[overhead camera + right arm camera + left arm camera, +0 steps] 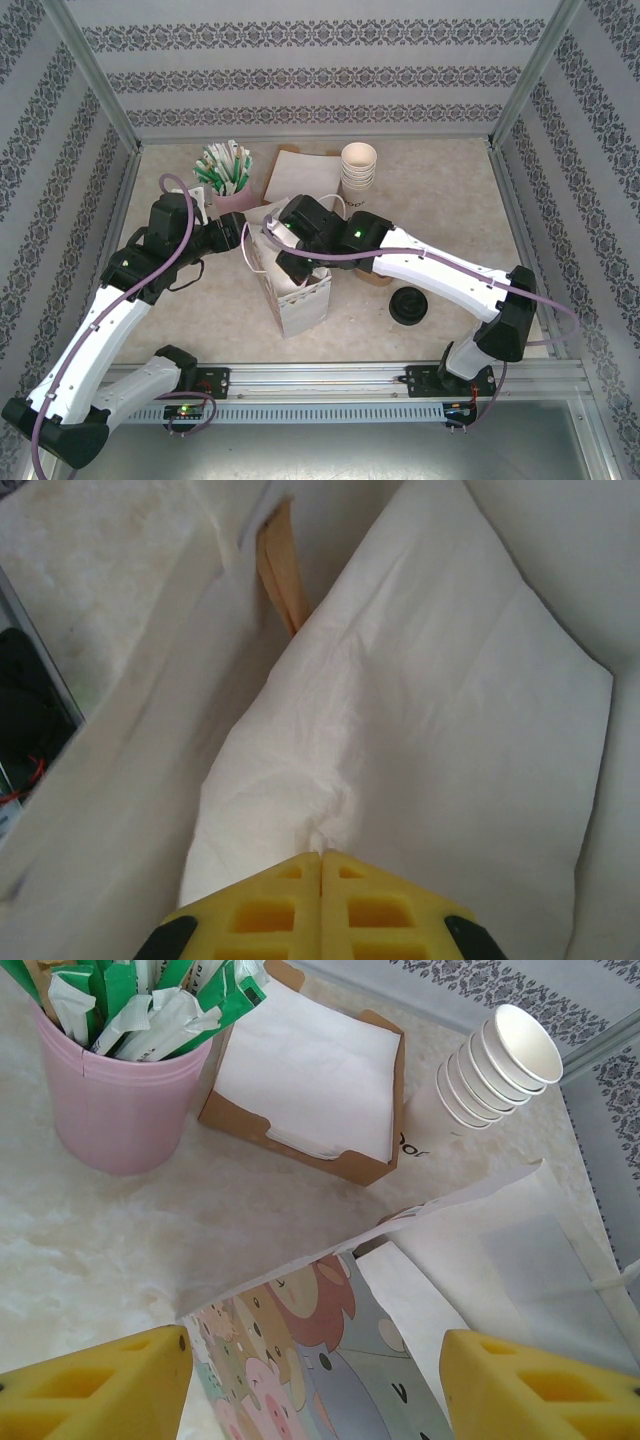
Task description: Pack the takeout coffee
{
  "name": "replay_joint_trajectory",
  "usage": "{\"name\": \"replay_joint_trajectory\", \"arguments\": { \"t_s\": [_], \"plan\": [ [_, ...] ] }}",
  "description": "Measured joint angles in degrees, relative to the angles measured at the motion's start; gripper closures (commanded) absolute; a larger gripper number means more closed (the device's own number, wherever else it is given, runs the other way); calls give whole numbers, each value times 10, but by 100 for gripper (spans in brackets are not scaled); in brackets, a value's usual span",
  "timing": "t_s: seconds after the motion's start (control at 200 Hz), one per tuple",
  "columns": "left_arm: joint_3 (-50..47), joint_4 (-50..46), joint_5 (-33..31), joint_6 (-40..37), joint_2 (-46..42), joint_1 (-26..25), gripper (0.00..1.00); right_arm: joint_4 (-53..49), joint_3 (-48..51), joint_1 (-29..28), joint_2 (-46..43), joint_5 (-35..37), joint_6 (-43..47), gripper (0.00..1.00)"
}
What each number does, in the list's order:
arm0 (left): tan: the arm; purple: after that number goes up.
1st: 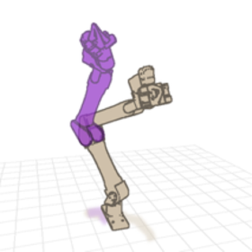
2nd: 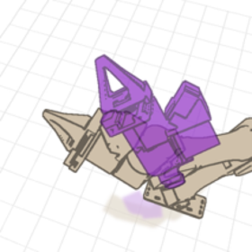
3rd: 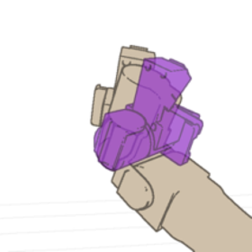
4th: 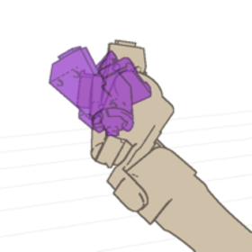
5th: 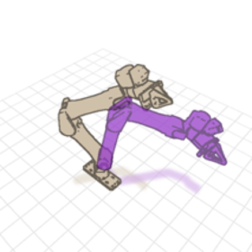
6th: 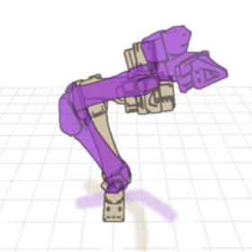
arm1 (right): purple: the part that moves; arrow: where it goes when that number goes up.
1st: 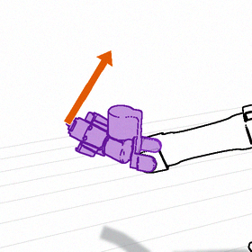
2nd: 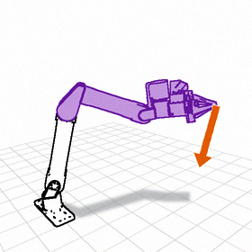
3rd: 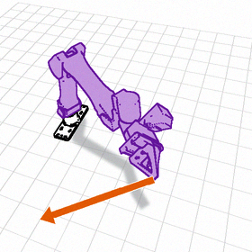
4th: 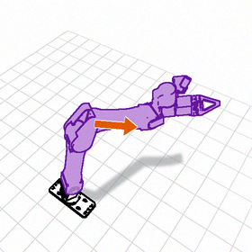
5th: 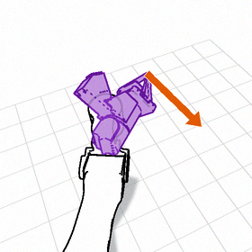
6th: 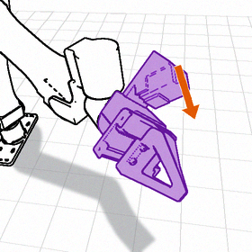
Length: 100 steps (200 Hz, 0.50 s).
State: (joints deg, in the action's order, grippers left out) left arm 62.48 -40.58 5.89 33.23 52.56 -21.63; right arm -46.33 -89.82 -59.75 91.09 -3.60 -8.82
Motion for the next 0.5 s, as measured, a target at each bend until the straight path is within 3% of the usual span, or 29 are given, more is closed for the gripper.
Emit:
{"name": "replay_joint_trajectory", "arguments": {
  "t_s": [0.115, 0.5],
  "plan": [
    [0, -1, -12, -4, -1, 0, 34, -3, 0, 0, -1, -2, 4, 68],
    [16, -2, -118, -63, -48, 0, 25, 35, -1, 0, -96, 40, 15, 46]
  ]
}}
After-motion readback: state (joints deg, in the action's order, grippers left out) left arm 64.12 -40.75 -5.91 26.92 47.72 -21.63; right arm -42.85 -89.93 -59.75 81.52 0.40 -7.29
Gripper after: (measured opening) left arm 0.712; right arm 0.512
